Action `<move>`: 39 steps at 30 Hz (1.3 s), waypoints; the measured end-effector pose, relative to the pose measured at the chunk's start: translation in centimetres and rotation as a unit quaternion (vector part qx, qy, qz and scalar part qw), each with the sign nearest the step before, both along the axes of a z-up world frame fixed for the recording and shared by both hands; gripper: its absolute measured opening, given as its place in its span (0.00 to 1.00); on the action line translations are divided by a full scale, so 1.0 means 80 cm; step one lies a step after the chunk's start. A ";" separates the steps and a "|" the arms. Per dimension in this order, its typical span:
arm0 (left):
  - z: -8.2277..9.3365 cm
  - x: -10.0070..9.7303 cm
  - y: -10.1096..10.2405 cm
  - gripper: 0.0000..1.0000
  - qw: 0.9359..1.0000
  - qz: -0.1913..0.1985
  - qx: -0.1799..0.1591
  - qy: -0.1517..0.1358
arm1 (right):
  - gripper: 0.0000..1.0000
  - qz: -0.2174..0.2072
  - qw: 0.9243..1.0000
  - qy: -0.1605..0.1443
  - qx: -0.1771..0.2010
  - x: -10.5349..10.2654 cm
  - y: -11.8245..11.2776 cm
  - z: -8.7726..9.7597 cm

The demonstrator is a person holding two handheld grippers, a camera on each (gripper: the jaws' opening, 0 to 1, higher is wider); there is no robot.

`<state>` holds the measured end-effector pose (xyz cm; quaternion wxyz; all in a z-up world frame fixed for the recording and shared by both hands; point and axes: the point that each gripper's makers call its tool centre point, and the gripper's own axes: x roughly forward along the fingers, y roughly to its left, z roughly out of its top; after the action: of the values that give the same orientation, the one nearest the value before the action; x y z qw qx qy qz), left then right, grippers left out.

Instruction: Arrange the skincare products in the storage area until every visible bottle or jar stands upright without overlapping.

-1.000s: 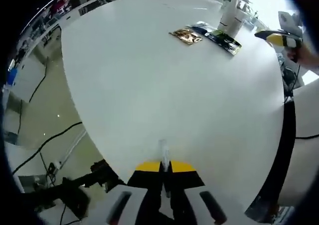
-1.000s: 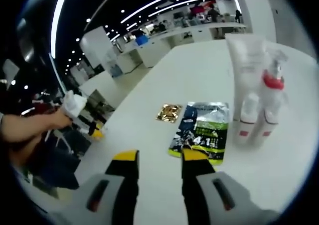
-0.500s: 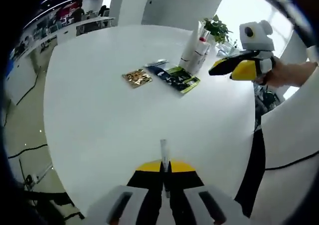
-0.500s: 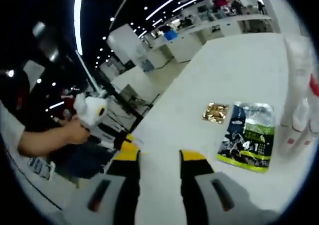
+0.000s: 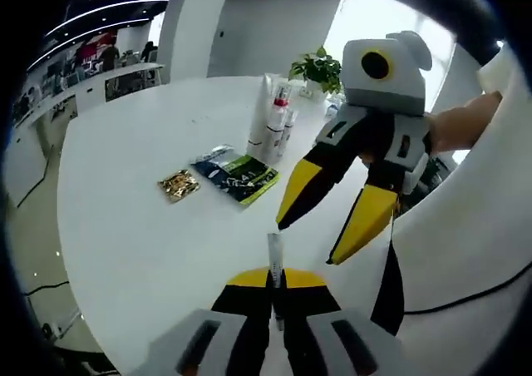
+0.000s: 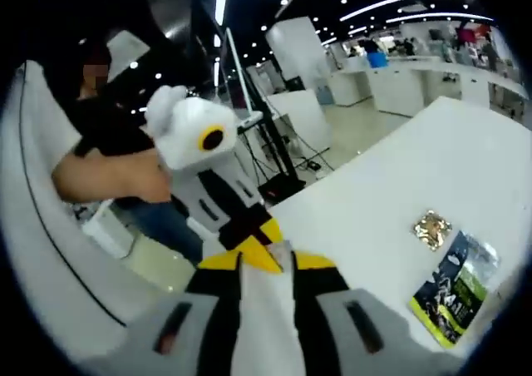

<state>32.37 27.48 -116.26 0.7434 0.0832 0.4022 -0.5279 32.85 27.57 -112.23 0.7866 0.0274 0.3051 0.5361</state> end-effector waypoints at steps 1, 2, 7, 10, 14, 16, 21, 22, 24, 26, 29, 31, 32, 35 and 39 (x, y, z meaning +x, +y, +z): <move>0.001 -0.001 -0.001 0.03 1.000 -0.002 -0.001 -0.001 | 0.21 0.001 1.000 -0.001 -0.004 0.000 -0.001 -0.001; 0.002 -0.003 -0.001 0.03 1.000 -0.005 0.000 -0.003 | 0.21 0.007 1.000 -0.004 -0.007 -0.002 0.000 -0.001; 0.002 -0.008 0.000 0.03 1.000 -0.010 0.002 -0.003 | 0.18 0.030 0.999 -0.017 -0.023 -0.008 -0.001 -0.003; 0.001 -0.015 -0.001 0.03 1.000 -0.029 0.005 -0.006 | 0.16 0.058 0.998 -0.020 -0.029 -0.016 -0.002 -0.004; -0.002 -0.027 -0.003 0.03 0.997 -0.070 0.016 -0.015 | 0.13 0.095 0.994 -0.027 -0.047 -0.026 -0.005 -0.009; -0.001 -0.032 -0.004 0.03 0.996 -0.087 0.019 -0.019 | 0.11 0.107 0.993 -0.028 -0.050 -0.029 -0.006 -0.010; 0.002 -0.039 -0.004 0.03 0.994 -0.104 0.021 -0.023 | 0.07 0.139 0.988 -0.029 -0.058 -0.038 -0.004 -0.013; 0.002 -0.041 -0.004 0.03 0.994 -0.107 0.021 -0.022 | 0.06 0.143 0.987 -0.030 -0.060 -0.039 -0.003 -0.013; 0.004 -0.043 -0.003 0.03 0.993 -0.114 0.020 -0.024 | 0.04 0.148 0.987 -0.028 -0.060 -0.041 -0.002 -0.013; 0.004 -0.046 -0.003 0.03 0.992 -0.120 0.021 -0.023 | 0.02 0.148 0.987 -0.022 -0.061 -0.042 -0.002 -0.015; 0.004 -0.046 -0.003 0.03 0.993 -0.117 0.020 -0.024 | 0.00 0.145 0.987 -0.014 -0.060 -0.041 -0.001 -0.015; 0.004 -0.045 -0.002 0.04 0.994 -0.107 0.019 -0.025 | 0.00 0.143 0.988 -0.009 -0.059 -0.042 0.000 -0.015; 0.004 -0.046 -0.001 0.04 0.994 -0.102 0.017 -0.022 | 0.00 0.142 0.988 -0.003 -0.058 -0.042 0.000 -0.015; 0.002 -0.049 0.002 0.06 0.996 -0.089 0.014 -0.020 | 0.00 0.146 0.988 0.015 -0.055 -0.047 0.002 -0.018; 0.002 -0.045 0.009 0.15 0.999 -0.046 0.003 -0.021 | 0.00 0.148 0.987 0.030 -0.046 -0.050 0.006 -0.017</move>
<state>28.74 28.20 -116.11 0.7266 0.1148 0.3836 -0.5583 28.81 28.04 -113.60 0.6891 -0.0381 0.3540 0.6312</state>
